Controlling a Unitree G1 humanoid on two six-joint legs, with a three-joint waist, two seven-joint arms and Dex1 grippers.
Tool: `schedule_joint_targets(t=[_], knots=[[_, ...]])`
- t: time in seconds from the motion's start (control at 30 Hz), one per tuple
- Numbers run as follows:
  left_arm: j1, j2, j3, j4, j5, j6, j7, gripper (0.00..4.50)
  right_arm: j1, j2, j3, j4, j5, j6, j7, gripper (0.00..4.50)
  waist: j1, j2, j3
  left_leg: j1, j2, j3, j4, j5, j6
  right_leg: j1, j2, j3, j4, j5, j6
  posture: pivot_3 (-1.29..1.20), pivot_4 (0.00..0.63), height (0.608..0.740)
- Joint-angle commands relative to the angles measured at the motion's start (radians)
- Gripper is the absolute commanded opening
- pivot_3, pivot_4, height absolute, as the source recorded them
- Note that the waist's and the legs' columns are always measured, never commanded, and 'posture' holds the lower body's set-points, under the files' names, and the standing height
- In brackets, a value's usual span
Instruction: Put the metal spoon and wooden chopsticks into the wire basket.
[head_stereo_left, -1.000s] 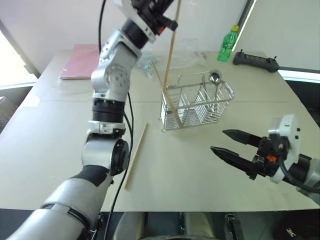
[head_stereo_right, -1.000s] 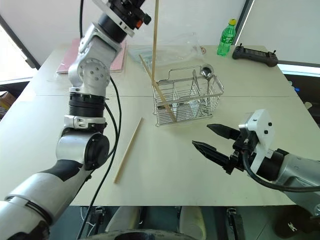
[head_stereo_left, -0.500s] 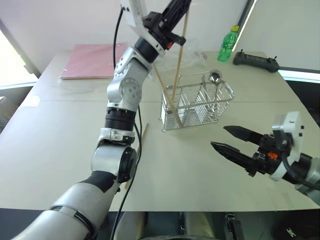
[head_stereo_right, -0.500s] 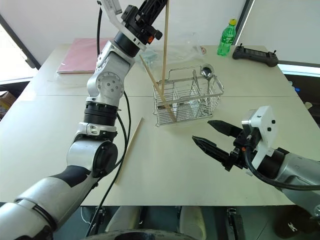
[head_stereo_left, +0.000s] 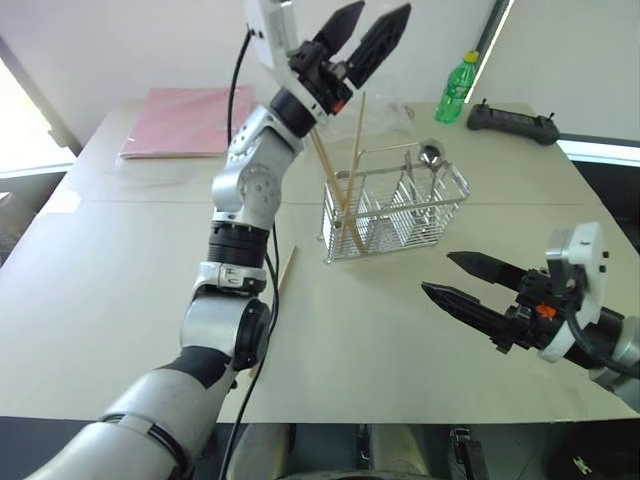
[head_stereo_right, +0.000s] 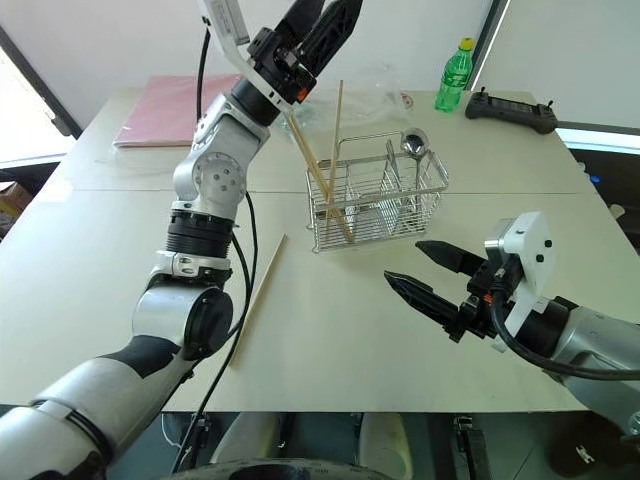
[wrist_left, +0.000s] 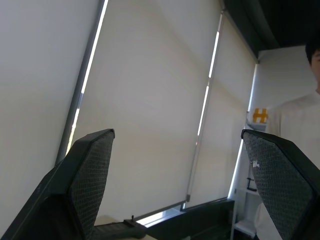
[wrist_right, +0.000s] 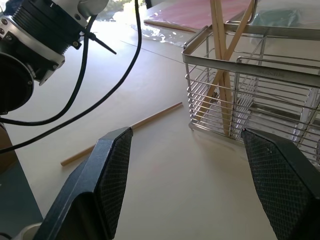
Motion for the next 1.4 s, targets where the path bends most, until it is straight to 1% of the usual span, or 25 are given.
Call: schedule_joint_targets(t=[0.03,0.1,0.2,0.23,0.33,0.43,0.5,0.57,0.63,0.73,0.9,1.0,1.03,1.2,1.3,1.4], knots=[[-0.061,0.061,0.028,-0.089,-0.042,0.068,0.025,4.41,-0.008,-0.017,-0.006,-0.014,-0.004,-0.022,0.01,3.56,0.0,0.0,0.0,0.0,0.0,0.0,0.0,0.0,0.0,0.0,0.0,0.0,0.0,0.0,0.0,0.0,0.15,0.722],[-0.077,0.131,0.027,-0.136,-0.055,0.151,0.03,4.41,-0.008,-0.019,-0.003,-0.011,-0.01,-0.022,0.016,3.56,-0.001,0.0,0.0,0.0,0.0,0.0,0.0,0.0,0.0,0.0,0.001,0.0,0.001,0.0,0.0,0.0,0.15,0.722],[-0.095,0.274,0.03,-0.193,-0.089,0.342,0.037,4.41,0.015,-0.024,-0.001,-0.02,-0.048,-0.018,0.047,3.56,-0.003,0.001,0.0,0.001,0.001,0.0,-0.001,0.0,0.0,-0.001,0.001,0.0,0.001,0.0,0.0,0.0,0.15,0.722],[-0.096,0.341,0.026,-0.204,-0.096,0.422,0.024,4.41,0.025,-0.022,-0.004,-0.023,-0.052,-0.018,0.056,3.56,-0.002,0.001,0.0,0.001,0.001,0.0,-0.001,0.0,0.0,-0.001,0.001,0.0,0.001,0.0,0.0,0.0,0.15,0.722],[-0.067,0.537,-0.015,-0.245,-0.124,0.655,-0.062,4.41,0.058,-0.01,-0.016,-0.032,-0.065,-0.024,0.083,3.56,-0.005,0.002,0.0,0.001,0.0,0.0,-0.002,0.0,0.0,-0.001,0.001,0.0,0.002,-0.001,0.0,0.0,0.15,0.722],[0.019,0.703,-0.091,-0.298,-0.115,0.796,-0.168,4.41,0.085,0.0,-0.016,-0.038,-0.083,-0.033,0.1,3.56,-0.008,0.003,0.0,0.002,0.001,0.0,-0.003,0.0,0.0,-0.001,0.001,0.001,0.002,-0.001,0.0,0.0,0.15,0.722],[0.084,0.771,-0.163,-0.318,-0.06,0.873,-0.147,4.41,0.095,0.008,-0.008,-0.037,-0.1,-0.04,0.108,3.56,-0.003,0.003,0.0,0.001,0.001,-0.001,-0.003,0.0,0.0,-0.001,0.001,0.001,0.002,-0.003,-0.003,0.0,0.15,0.722],[0.141,0.798,-0.232,-0.327,0.015,0.911,-0.087,4.41,0.096,0.014,0.002,-0.037,-0.112,-0.045,0.11,3.56,0.003,0.003,0.001,0.002,0.001,-0.002,-0.002,0.0,0.0,-0.001,0.001,0.001,0.002,-0.003,-0.004,0.0,0.15,0.722],[0.177,0.799,-0.275,-0.333,0.069,0.945,-0.033,4.41,0.094,0.021,0.013,-0.036,-0.12,-0.051,0.109,3.56,0.002,0.002,0.001,0.001,0.001,-0.002,-0.001,0.0,0.0,0.0,0.001,0.001,0.002,-0.004,-0.006,0.0,0.15,0.722],[0.212,0.767,-0.348,-0.342,0.143,1.011,0.053,4.41,0.082,0.036,0.043,-0.037,-0.126,-0.062,0.09,3.56,0.001,0.001,0.001,0.0,0.002,-0.002,-0.001,0.0,0.0,-0.001,0.0,0.001,0.002,-0.004,-0.006,0.0,0.15,0.722],[0.254,0.638,-0.358,-0.378,0.156,1.165,0.148,4.41,0.08,0.056,0.077,-0.049,-0.147,-0.073,0.068,3.56,0.001,0.001,0.001,-0.001,0.001,-0.002,-0.003,0.0,0.0,-0.003,-0.001,0.001,0.002,-0.003,-0.007,0.0,0.15,0.722],[0.272,0.592,-0.378,-0.422,0.158,1.236,0.175,4.41,0.08,0.067,0.087,-0.05,-0.154,-0.078,0.057,3.56,-0.003,0.001,0.001,-0.002,0.0,-0.002,-0.004,0.0,0.0,-0.005,-0.001,0.001,0.002,-0.002,-0.006,0.0,0.15,0.722],[0.277,0.584,-0.393,-0.442,0.156,1.255,0.179,4.41,0.08,0.071,0.093,-0.051,-0.159,-0.08,0.052,3.56,-0.003,0.001,0.001,-0.002,0.0,-0.002,-0.004,0.0,0.0,-0.005,-0.001,0.001,0.002,-0.001,-0.004,0.0,0.15,0.722],[0.298,0.559,-0.453,-0.509,0.155,1.319,0.197,4.41,0.073,0.094,0.121,-0.054,-0.183,-0.094,0.031,3.56,-0.001,0.002,0.001,-0.001,0.001,-0.001,-0.004,0.0,0.0,-0.005,0.0,0.001,0.002,-0.004,-0.005,0.0,0.15,0.722],[0.296,0.536,-0.473,-0.494,0.163,1.337,0.21,4.41,0.073,0.109,0.139,-0.06,-0.199,-0.101,0.02,3.56,-0.001,0.002,0.001,0.0,0.001,-0.001,-0.003,0.0,0.0,-0.003,-0.001,0.001,0.002,-0.005,-0.006,0.0,0.15,0.722],[0.281,0.515,-0.498,-0.44,0.182,1.325,0.22,4.41,0.08,0.122,0.15,-0.072,-0.209,-0.109,0.007,3.56,-0.001,0.002,0.001,0.0,0.001,-0.001,-0.002,0.0,0.0,-0.003,-0.001,0.001,0.002,-0.005,-0.006,0.0,0.15,0.722]])
